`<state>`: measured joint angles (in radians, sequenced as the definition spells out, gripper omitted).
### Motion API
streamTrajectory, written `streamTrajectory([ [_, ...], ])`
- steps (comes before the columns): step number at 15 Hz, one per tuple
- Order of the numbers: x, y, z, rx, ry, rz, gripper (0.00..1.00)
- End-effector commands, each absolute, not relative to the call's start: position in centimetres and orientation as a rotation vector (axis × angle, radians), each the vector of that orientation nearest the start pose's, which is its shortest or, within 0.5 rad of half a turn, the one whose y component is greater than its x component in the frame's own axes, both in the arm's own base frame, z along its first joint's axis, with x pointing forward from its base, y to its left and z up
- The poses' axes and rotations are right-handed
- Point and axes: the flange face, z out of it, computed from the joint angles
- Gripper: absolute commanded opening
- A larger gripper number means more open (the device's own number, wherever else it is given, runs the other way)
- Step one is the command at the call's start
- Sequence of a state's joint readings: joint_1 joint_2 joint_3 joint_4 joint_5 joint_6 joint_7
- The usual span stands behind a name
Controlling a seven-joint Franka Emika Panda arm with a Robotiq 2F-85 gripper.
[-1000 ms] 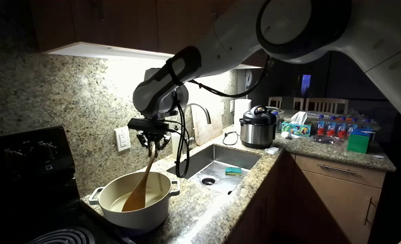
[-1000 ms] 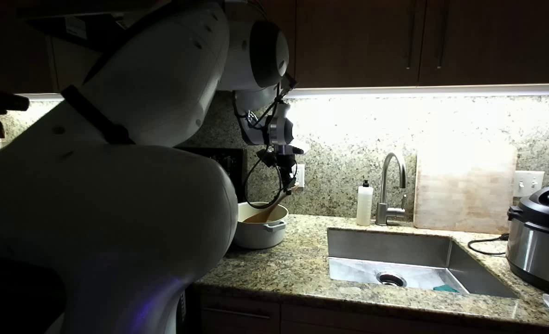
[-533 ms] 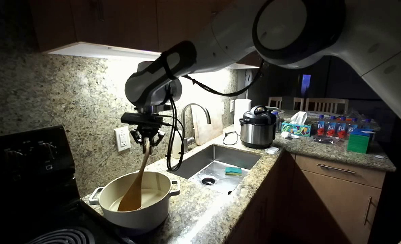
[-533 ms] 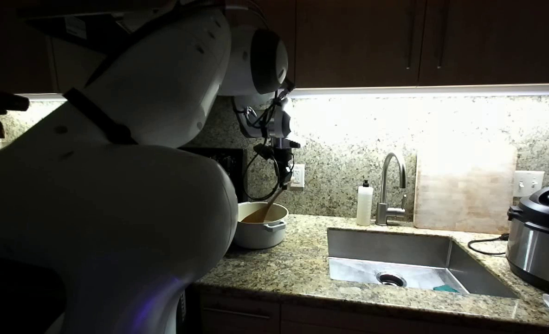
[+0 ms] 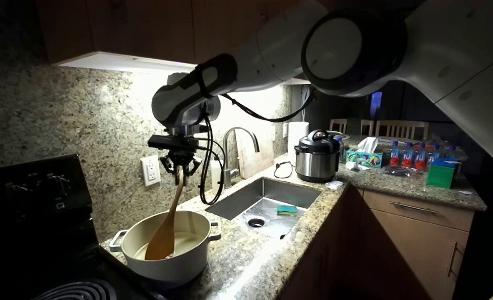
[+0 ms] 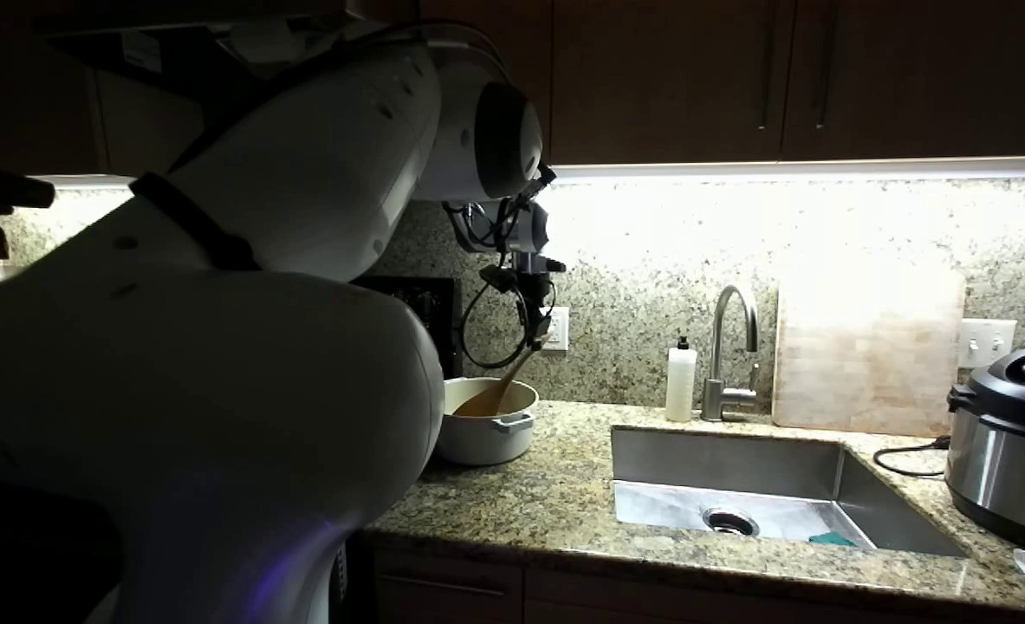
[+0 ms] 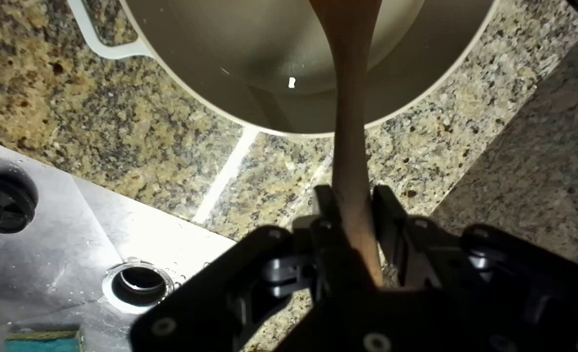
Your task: Hold the wooden spoon and stir in the pot on the countertop.
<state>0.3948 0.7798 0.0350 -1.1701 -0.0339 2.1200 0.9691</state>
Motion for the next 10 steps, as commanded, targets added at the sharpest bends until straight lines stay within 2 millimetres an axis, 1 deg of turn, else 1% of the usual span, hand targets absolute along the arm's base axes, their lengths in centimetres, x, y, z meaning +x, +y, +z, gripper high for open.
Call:
streamTrajectory([
  [1,71.0,30.1,34.9,-2.925,0.812,-0.204,0.06],
  [5,70.5,29.3,35.1,-2.930,0.826,-0.225,0.06],
  [7,70.1,29.4,34.8,-2.943,0.767,-0.166,0.06],
  [10,69.5,30.1,33.7,-2.973,0.655,-0.077,0.06],
])
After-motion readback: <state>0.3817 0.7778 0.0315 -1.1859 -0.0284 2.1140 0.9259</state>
